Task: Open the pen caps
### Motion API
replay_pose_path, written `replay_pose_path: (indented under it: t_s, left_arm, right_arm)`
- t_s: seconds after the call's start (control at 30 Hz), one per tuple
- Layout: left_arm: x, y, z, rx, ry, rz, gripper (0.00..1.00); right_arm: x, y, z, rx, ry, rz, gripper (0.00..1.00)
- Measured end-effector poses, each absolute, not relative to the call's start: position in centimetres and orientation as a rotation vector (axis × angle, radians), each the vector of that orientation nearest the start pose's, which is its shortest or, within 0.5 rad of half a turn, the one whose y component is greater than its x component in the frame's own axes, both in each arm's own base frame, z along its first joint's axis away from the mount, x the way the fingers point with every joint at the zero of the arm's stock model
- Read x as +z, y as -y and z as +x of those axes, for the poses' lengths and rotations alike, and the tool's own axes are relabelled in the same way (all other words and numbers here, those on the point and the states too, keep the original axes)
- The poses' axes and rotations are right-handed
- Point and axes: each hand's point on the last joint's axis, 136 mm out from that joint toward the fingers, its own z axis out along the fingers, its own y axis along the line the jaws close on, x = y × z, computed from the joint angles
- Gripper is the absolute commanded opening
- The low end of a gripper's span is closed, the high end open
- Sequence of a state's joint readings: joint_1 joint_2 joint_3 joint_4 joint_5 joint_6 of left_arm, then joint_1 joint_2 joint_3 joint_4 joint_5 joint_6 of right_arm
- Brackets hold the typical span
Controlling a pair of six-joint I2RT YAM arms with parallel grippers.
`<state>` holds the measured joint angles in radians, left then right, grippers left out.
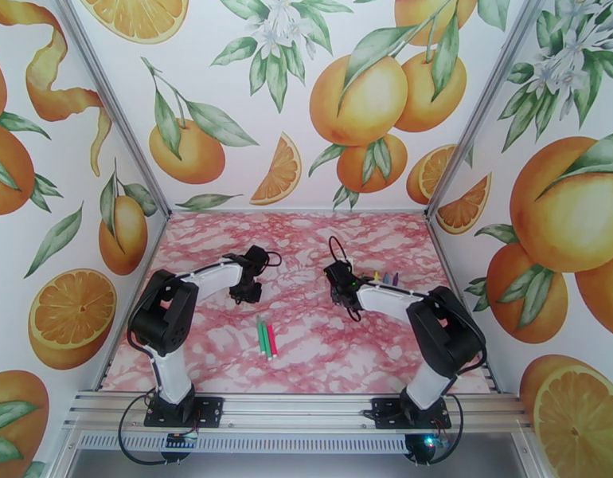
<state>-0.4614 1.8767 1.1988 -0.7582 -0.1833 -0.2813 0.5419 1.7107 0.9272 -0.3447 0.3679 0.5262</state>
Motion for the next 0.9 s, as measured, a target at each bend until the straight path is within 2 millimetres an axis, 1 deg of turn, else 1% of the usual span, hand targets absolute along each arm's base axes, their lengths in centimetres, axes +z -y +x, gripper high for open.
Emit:
replay_pose_path:
  t_s: [0.2, 0.27, 0.4, 0.57, 0.7, 0.8, 0.9]
  left_arm:
    - [3.0, 13.3, 33.8, 0.169, -2.917, 0.245, 0.27]
    - [3.7, 13.4, 33.9, 0.161, -2.905, 0.245, 0.29]
    - [5.0, 13.6, 34.1, 0.142, -2.879, 0.240, 0.30]
    - [6.8, 13.8, 34.1, 0.105, -2.842, 0.234, 0.33]
    - [8.8, 14.0, 34.1, 0.058, -2.791, 0.224, 0.37]
    - [10.1, 13.7, 33.4, 0.036, -2.754, 0.215, 0.42]
    - [10.8, 13.1, 32.5, 0.023, -2.728, 0.206, 0.45]
  right_arm:
    - [6.4, -14.4, 35.2, -0.070, -2.519, 0.062, 0.36]
    - [7.5, -14.9, 35.0, -0.049, -2.498, 0.036, 0.37]
    - [8.8, -16.3, 34.1, -0.012, -2.479, -0.026, 0.38]
    - [9.5, -18.4, 32.4, 0.033, -2.485, -0.127, 0.38]
    - [9.7, -20.7, 30.5, 0.092, -2.497, -0.235, 0.39]
    - [9.7, -22.1, 29.2, 0.140, -2.510, -0.308, 0.39]
    - [9.5, -23.4, 28.0, 0.183, -2.527, -0.369, 0.39]
